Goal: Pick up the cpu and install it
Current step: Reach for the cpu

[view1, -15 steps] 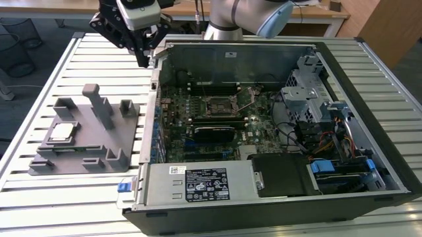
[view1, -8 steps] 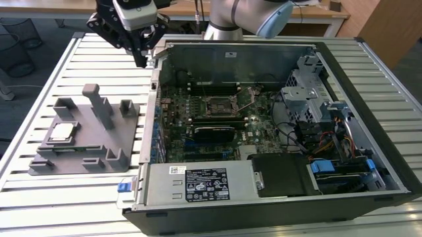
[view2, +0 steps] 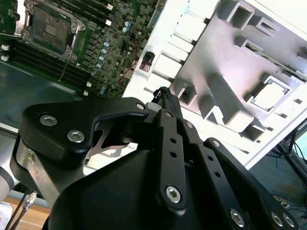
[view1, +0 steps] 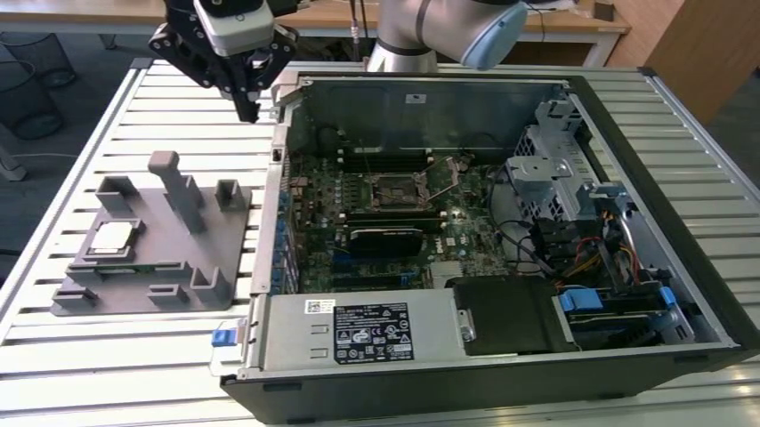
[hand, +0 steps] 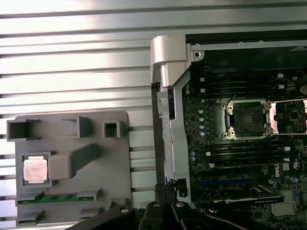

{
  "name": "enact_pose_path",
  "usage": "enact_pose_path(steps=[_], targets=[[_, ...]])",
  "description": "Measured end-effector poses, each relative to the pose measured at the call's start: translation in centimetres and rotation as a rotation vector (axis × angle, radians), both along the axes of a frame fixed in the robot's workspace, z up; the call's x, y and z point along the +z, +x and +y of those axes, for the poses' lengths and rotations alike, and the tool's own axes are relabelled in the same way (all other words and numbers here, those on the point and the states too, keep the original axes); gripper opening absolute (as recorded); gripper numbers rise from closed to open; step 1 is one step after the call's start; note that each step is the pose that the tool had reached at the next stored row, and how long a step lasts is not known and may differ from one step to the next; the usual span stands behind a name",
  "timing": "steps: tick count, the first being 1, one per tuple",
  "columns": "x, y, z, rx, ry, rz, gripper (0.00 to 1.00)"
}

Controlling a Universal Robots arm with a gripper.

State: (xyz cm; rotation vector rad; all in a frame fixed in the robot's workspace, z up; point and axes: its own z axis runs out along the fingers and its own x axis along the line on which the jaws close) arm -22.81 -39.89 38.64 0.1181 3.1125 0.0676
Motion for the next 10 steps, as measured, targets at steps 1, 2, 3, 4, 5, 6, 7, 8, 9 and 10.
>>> enact_pose_path(steps=[1,2,3,4,5,6,7,8,9,10], targets=[[-0.01,-0.07,0.0,0.0,0.0,0.0,0.12],[-0.02,-0.14,0.0,0.0,0.0,0.0,0.12],[-0.03,-0.21,0.0,0.0,0.0001,-0.0001,0.12],[-0.03,-0.28,0.0,0.0,0.0,-0.0001,0.12],[-0.04,-0.35,0.0,0.0,0.0,0.0,0.12],[-0.05,-0.41,0.0,0.0,0.0,0.0,0.12],[-0.05,-0.48,0.0,0.0,0.0,0.0,0.12],[-0.06,-0.55,0.0,0.0,0.0001,-0.0001,0.12],[-0.07,-0.62,0.0,0.0,0.0,0.0,0.12],[-0.08,-0.69,0.0,0.0,0.0,-0.0001,0.12]])
